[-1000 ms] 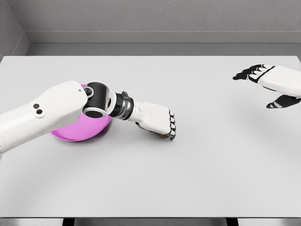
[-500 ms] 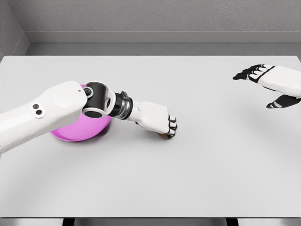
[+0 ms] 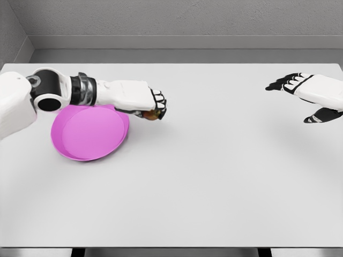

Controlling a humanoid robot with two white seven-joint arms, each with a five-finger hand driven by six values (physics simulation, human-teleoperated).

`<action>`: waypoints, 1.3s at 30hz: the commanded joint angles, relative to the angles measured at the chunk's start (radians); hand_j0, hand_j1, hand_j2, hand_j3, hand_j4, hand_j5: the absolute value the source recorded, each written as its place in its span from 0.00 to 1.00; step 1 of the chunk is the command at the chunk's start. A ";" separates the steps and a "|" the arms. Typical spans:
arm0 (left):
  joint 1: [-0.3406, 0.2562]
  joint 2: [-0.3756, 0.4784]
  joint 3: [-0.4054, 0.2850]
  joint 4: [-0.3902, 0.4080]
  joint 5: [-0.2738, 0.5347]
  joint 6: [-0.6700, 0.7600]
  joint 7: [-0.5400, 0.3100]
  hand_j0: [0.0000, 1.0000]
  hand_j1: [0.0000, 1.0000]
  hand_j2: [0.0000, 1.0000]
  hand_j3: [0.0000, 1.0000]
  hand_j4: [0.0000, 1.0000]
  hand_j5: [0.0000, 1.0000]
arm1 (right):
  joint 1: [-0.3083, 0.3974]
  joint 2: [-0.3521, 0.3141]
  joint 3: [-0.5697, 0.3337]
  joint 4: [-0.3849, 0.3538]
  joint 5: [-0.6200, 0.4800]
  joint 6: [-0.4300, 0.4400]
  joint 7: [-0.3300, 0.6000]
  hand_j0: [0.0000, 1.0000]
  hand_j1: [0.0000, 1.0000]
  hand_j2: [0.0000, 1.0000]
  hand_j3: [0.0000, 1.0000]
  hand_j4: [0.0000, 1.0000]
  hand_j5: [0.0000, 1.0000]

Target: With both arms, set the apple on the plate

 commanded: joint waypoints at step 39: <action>0.245 0.355 0.299 0.102 0.302 0.002 -0.006 1.00 1.00 1.00 1.00 1.00 1.00 | -0.002 -0.001 0.000 0.004 -0.004 0.002 -0.001 1.00 1.00 1.00 1.00 1.00 1.00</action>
